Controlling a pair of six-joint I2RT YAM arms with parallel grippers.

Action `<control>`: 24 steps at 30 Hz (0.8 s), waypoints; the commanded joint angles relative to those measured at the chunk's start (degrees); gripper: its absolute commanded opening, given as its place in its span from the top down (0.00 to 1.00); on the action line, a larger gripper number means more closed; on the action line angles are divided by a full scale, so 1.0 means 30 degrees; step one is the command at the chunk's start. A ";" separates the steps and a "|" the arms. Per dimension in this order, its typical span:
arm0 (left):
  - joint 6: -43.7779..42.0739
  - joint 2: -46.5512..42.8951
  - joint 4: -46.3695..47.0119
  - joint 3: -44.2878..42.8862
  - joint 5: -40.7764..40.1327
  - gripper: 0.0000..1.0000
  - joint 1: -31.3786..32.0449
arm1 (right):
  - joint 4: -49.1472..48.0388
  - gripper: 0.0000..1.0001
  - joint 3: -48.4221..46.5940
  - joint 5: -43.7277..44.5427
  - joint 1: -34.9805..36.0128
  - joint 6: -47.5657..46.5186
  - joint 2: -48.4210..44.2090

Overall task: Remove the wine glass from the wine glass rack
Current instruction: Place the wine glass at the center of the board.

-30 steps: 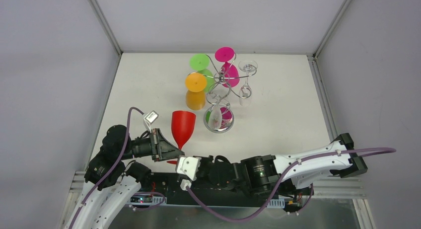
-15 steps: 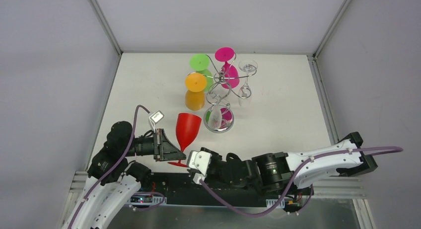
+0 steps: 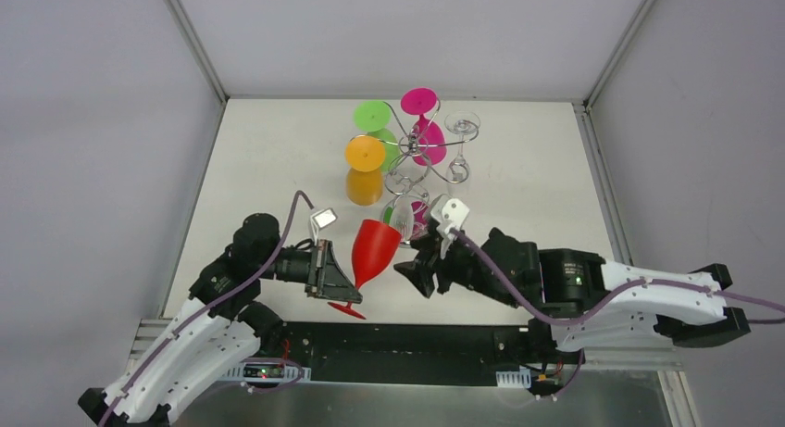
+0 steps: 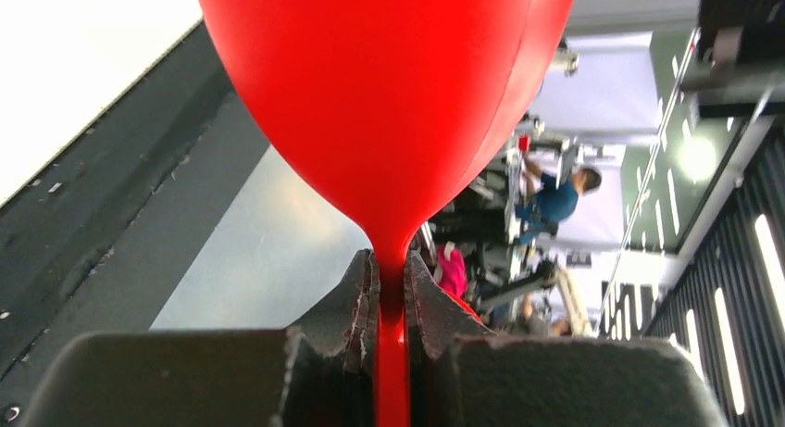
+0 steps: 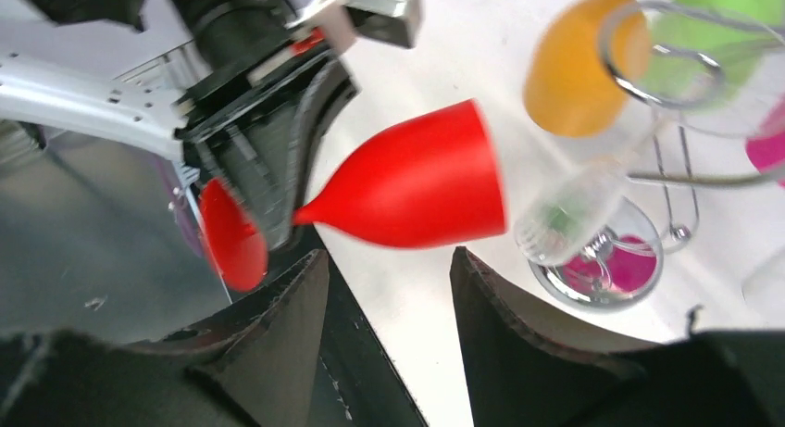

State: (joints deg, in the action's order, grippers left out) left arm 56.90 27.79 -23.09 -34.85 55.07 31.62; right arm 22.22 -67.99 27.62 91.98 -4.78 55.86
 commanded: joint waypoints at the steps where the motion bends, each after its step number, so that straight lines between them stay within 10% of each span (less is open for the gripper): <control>1: -0.0730 0.1348 0.2580 -0.0099 -0.1347 1.00 0.2877 | 0.1168 0.46 0.0020 -0.1988 -0.2369 0.3039 -0.0746; 24: -0.3231 0.5399 0.5181 -0.1886 -0.5761 1.00 1.2072 | 0.3882 0.40 0.1066 -0.6807 -0.5639 0.8247 -0.4591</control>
State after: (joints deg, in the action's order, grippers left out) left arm 50.22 44.18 -11.18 -37.23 39.90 66.87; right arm 32.49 -65.06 9.69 75.99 17.65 44.42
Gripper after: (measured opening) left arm 0.069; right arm 0.595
